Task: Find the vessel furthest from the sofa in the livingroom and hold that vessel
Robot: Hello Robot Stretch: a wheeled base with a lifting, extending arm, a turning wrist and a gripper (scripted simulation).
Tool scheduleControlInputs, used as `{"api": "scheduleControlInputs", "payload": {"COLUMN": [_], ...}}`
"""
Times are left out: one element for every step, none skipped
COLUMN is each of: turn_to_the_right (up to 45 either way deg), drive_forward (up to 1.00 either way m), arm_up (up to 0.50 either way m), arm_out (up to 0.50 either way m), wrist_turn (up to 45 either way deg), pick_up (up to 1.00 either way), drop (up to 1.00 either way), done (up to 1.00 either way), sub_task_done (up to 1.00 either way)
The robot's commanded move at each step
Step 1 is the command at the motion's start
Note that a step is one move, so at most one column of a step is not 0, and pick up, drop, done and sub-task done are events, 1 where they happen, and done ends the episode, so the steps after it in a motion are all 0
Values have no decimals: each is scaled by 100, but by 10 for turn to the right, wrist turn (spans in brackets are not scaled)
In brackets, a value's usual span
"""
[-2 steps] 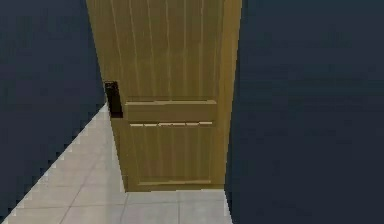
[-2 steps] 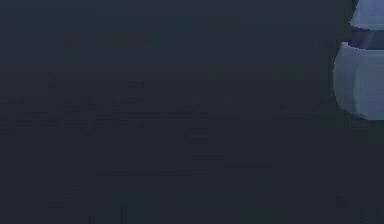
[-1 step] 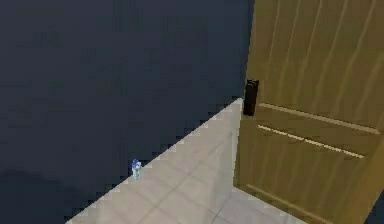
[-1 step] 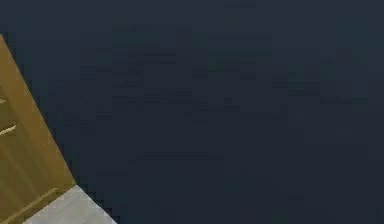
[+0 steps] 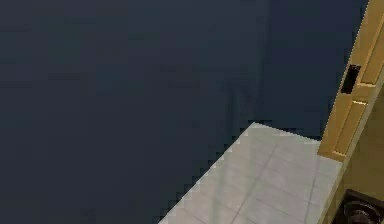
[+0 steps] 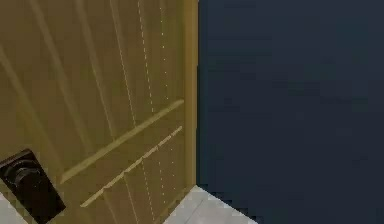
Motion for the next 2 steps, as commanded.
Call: {"api": "scheduleControlInputs", "payload": {"turn_to_the_right": [0,300], "drive_forward": [50,0], "arm_up": [0,0], "arm_out": [0,0], "wrist_turn": [0,0], "pick_up": [0,0], "drop": [0,0], "done": [0,0], "sub_task_done": [0,0]}}
